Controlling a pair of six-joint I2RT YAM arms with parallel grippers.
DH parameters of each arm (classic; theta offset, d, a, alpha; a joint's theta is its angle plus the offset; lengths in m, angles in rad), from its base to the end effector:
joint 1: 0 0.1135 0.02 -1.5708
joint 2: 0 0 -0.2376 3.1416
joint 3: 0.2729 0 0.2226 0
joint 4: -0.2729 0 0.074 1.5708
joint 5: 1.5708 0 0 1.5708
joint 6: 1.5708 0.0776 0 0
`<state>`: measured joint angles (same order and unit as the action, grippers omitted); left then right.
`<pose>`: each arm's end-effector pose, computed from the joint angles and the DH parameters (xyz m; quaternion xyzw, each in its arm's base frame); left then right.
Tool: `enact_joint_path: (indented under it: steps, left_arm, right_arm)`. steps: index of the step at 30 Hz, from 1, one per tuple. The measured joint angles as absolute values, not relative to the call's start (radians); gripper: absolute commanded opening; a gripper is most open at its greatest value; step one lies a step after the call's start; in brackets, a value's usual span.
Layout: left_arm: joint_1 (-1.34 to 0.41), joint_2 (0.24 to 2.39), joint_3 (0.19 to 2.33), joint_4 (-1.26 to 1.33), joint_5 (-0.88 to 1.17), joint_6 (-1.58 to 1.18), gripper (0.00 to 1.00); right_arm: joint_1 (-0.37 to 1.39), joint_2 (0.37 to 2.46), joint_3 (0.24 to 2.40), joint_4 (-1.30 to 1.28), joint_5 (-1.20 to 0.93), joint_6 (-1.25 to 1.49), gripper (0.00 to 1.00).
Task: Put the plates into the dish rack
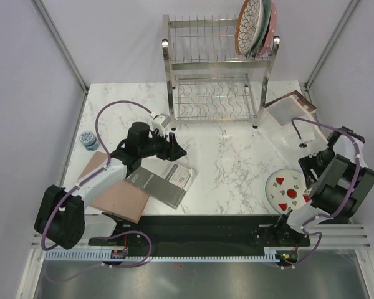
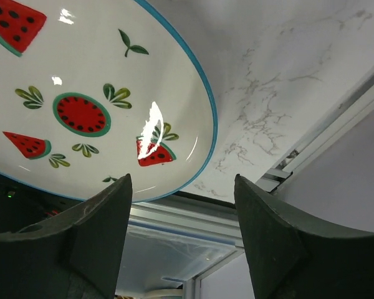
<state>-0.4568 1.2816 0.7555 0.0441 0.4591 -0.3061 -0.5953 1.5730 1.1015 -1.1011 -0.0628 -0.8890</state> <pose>0.2495 -0.1610 0.2189 0.1802 0.8218 -0.3684 0.3956 0.2002 -0.1297 0.1557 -0.1462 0.9888 0.0237 0.0206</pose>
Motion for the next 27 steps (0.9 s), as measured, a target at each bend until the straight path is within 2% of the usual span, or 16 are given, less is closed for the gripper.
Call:
enact_joint_path:
  steps: [3,8,9,10,12,13,17,20,24,27]
  left_arm:
    - [-0.456,1.283,0.752,0.036,0.459,-0.314,0.65]
    - [-0.455,1.301,0.756,0.030,0.461,-0.318,0.65]
    - [-0.455,1.310,0.759,0.028,0.462,-0.319,0.65]
    - [-0.453,1.318,0.762,0.026,0.463,-0.319,0.65]
    - [-0.453,1.332,0.769,0.021,0.466,-0.323,0.65]
    - [-0.453,1.337,0.773,0.017,0.466,-0.324,0.65]
    - [-0.453,1.346,0.780,0.013,0.473,-0.326,0.65]
    - [-0.453,1.346,0.781,0.011,0.474,-0.332,0.65]
    - [-0.453,1.346,0.778,0.011,0.485,-0.369,0.65]
    - [-0.453,1.346,0.758,0.025,0.508,-0.398,0.65]
  right_arm:
    - [-0.606,1.618,1.077,-1.084,-0.059,-0.916,0.72]
    - [-0.612,1.660,1.011,-1.048,-0.039,-0.933,0.64]
    - [-0.613,1.666,1.005,-1.039,-0.033,-0.933,0.60]
    - [-0.613,1.671,0.997,-1.028,-0.030,-0.932,0.52]
    - [-0.613,1.677,0.986,-1.018,-0.025,-0.932,0.48]
    - [-0.614,1.681,0.980,-1.016,-0.033,-0.927,0.42]
    - [-0.612,1.697,0.970,-1.034,-0.066,-0.883,0.39]
    - [-0.590,1.712,0.976,-1.053,-0.097,-0.829,0.31]
    - [-0.472,1.756,1.019,-1.080,-0.187,-0.709,0.12]
    - [-0.372,1.789,1.074,-1.087,-0.263,-0.636,0.04]
